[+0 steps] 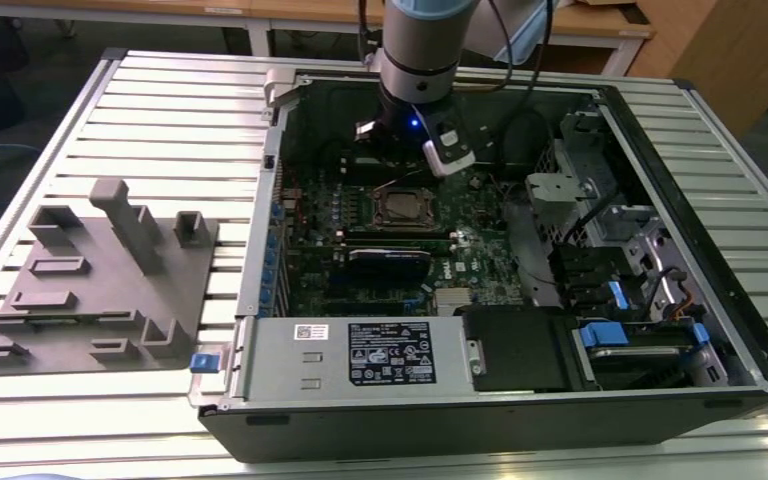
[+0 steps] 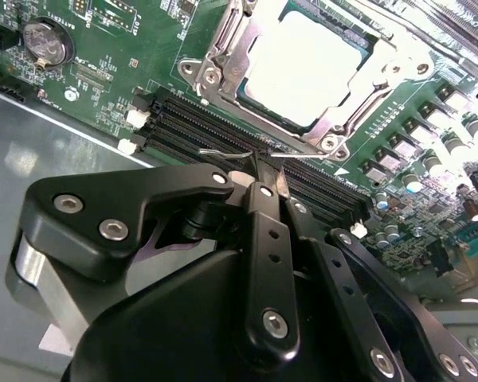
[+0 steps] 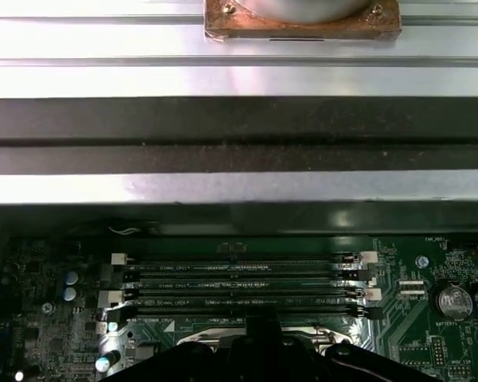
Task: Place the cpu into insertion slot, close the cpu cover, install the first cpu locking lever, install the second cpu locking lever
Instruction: 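Install the first cpu locking lever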
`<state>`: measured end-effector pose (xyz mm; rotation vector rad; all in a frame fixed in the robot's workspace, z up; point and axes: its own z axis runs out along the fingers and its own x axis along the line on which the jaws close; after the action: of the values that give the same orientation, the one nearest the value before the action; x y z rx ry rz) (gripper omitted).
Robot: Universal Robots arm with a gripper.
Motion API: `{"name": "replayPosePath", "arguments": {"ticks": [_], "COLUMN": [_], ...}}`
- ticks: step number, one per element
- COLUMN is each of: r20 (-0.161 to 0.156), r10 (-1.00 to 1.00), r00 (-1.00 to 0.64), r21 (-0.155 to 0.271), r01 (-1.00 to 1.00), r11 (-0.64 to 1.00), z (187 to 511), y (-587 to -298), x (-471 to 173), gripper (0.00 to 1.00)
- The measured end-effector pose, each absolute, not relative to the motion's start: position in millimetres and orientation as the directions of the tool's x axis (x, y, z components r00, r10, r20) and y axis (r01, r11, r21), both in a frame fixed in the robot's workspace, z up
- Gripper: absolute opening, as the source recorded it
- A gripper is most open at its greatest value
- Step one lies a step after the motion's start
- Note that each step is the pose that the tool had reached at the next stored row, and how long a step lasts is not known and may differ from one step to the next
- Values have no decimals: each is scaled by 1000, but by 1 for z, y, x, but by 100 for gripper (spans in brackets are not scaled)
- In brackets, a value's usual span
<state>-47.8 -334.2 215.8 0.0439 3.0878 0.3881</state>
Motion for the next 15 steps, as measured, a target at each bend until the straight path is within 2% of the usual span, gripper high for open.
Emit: {"name": "replayPosePath", "arguments": {"ticks": [15], "r20": [-26], "r10": [83], "r00": [-996], "r21": [244], "r01": [74], "r11": [967], "z": [214], "y": [-330], "x": [-44], "gripper": [11]}}
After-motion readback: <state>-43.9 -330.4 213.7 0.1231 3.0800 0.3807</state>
